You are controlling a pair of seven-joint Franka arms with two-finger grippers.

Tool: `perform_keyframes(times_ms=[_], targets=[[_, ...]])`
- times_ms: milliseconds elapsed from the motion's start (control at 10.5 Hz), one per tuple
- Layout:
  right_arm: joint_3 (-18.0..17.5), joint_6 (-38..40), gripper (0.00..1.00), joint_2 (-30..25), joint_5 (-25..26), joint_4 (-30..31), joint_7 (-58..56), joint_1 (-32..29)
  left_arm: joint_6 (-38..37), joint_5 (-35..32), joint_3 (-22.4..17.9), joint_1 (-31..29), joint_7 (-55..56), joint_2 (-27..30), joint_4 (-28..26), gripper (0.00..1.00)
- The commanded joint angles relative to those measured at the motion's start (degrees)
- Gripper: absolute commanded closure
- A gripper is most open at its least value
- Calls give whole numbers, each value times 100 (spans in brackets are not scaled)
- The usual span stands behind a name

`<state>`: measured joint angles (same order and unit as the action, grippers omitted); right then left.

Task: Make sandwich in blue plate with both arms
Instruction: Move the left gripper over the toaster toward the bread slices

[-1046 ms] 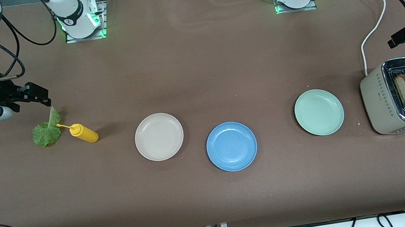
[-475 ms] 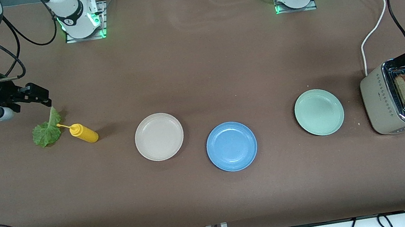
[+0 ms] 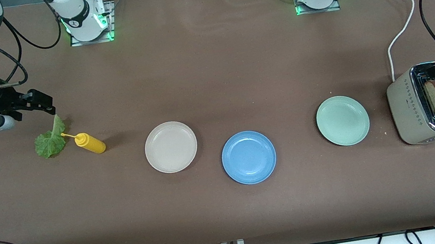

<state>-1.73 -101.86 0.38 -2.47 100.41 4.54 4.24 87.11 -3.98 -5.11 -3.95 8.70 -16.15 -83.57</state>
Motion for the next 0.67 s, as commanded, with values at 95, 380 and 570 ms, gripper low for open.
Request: perform_keyframes(times_ms=[95,380,570], targets=[[14,52,0,-20,-114,-4,3,7,463,-41,45,-141,-183,-274,139,0],[14,52,0,-20,-113,-4,12,7,955,-32,45,-395,-649,-748,130,0],[14,52,0,-20,-105,-4,12,7,1027,-41,45,-423,-904,-898,130,0]])
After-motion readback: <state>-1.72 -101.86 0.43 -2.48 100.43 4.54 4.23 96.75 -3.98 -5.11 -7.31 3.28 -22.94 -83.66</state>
